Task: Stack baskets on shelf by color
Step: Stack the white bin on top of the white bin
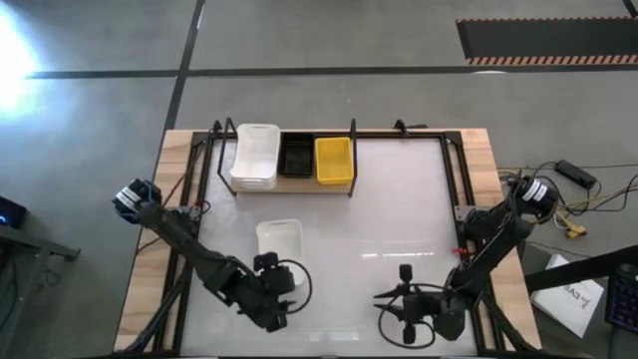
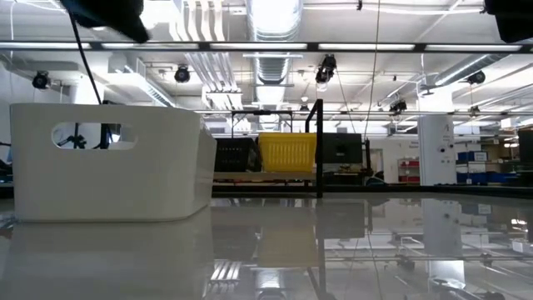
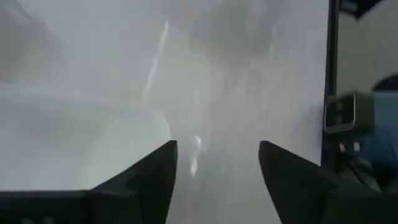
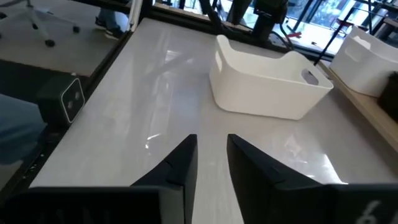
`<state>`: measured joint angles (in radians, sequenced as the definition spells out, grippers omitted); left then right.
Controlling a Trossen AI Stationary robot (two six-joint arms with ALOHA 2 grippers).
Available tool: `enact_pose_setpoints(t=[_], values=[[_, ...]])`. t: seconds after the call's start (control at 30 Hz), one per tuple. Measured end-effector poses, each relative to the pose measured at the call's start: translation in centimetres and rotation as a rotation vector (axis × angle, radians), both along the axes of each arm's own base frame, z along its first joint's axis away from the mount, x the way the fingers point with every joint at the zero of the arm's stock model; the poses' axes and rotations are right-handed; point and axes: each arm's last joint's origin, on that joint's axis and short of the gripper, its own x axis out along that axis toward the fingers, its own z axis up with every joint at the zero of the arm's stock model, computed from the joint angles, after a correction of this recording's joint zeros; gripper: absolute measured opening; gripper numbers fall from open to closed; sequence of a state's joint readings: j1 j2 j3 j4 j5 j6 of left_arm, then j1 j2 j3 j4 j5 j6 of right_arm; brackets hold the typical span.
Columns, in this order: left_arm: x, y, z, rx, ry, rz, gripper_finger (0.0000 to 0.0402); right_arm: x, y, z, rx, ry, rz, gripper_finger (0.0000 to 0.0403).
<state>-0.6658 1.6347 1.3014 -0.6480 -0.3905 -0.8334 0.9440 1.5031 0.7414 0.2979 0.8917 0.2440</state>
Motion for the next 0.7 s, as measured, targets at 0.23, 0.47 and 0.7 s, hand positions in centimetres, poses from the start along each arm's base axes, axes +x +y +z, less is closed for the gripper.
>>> enact_pose_setpoints(t=[0.23, 0.47, 0.7], values=[[0.5, -0.4, -3.1, 0.054, 0.070, 0.017, 0.0223, 0.1, 0.1, -0.5, -0.013, 0.006, 0.002, 0.0068], [1.0, -0.8, -6.9, 0.139, 0.168, 0.021, 0.0215, 0.1, 0.1, -0.5, -0.018, 0.006, 0.003, 0.0070], [1.2, -0.9, -7.7, 0.148, 0.200, 0.022, 0.0115, 0.1, 0.1, -0.5, -0.019, 0.006, 0.003, 0.0063]])
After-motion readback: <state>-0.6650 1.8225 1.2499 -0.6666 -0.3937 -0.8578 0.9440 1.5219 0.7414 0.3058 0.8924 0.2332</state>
